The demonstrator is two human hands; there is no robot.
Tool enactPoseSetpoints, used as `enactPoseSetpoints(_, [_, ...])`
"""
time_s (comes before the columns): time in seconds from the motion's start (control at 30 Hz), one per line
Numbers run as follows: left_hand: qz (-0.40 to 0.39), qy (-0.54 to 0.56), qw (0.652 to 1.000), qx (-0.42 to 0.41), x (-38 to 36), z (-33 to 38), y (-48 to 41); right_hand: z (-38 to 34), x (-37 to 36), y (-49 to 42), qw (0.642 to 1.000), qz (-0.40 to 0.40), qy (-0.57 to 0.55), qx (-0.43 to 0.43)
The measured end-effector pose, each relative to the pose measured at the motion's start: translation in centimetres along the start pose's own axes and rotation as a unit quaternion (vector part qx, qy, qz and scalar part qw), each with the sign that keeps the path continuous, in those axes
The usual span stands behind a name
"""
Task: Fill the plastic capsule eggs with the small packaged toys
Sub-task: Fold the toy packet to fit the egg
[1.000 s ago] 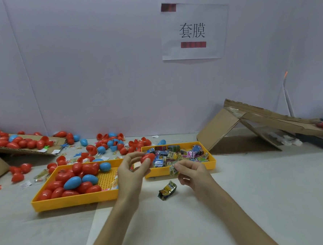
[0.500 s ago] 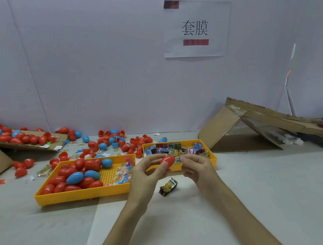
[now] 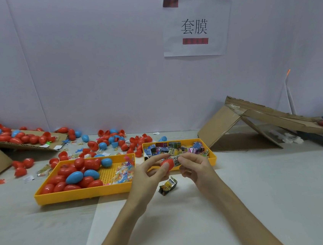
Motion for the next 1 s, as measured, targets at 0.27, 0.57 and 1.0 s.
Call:
enactPoseSetpoints(0.27, [-0.003, -0.011, 1.000, 0.001, -0.03, -0.37, -0.08, 0.11, 0.11, -0.09, 0.999, 0.023, 0.020, 0.036])
enactPoseSetpoints(0.57, [-0.003, -0.015, 1.000, 0.005, -0.01, -0.43, -0.11, 0.21, 0.05, -0.09, 0.997, 0.031, 0.059, 0.047])
enactPoseSetpoints(1.0, [0.017, -0.017, 0.999, 0.042, 0.24, -0.81, -0.25, -0.56, -0.73, 0.30, 0.987, 0.040, 0.143, 0.065])
Point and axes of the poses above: each hand's wrist, its own y-axis away from the middle knuckle, its own x-axis out of the back of the hand, z = x × y, the point moved 2 cm from there along -y, towards the middle knuckle, and after that the axes turned 9 degrees about -z, right-handed, at the moved point
